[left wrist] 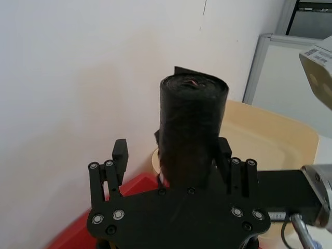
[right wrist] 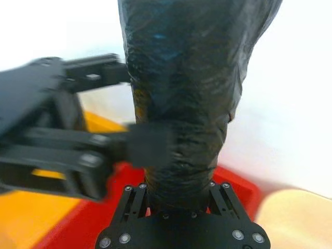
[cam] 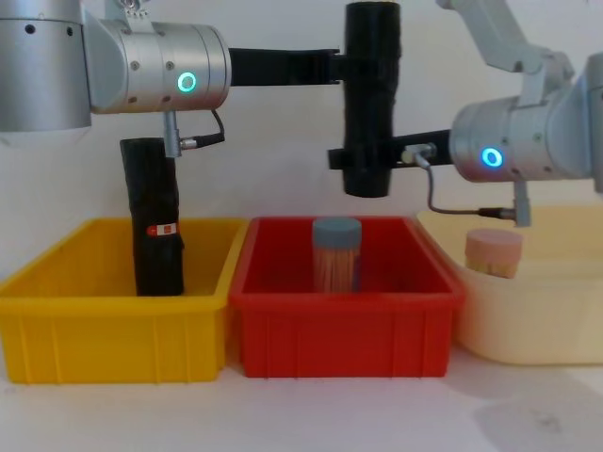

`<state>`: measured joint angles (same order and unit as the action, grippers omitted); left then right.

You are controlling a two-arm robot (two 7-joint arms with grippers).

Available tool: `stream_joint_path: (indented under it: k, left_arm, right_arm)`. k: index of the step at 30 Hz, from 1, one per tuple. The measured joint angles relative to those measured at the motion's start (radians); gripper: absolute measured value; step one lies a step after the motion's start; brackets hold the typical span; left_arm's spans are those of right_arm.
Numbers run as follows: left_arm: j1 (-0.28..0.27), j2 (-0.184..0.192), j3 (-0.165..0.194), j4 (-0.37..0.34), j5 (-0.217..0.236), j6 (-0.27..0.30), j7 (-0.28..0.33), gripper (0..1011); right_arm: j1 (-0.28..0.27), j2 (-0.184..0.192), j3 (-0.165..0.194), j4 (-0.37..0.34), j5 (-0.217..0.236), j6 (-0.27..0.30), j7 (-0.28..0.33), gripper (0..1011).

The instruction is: Pick up the garbage bag with the one hand and transfer it to the other hand.

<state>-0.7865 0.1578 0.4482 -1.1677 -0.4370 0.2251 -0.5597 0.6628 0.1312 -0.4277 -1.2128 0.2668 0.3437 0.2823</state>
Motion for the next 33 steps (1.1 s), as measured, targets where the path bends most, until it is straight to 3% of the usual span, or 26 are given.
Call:
stream_joint_path:
  k: [25,33]
  left_arm:
    - [0.000,0.000,0.000,0.000,0.000,0.000,0.000,1002]
    - [0.000,0.000,0.000,0.000,0.000,0.000,0.000,1002]
  right_arm:
    - [-0.043,0.103,0.133,-0.041,-0.064,0.030,-0.170,456]
    - [-0.079,0.142,0.165,-0.085,-0.078,0.079,-0.198,456]
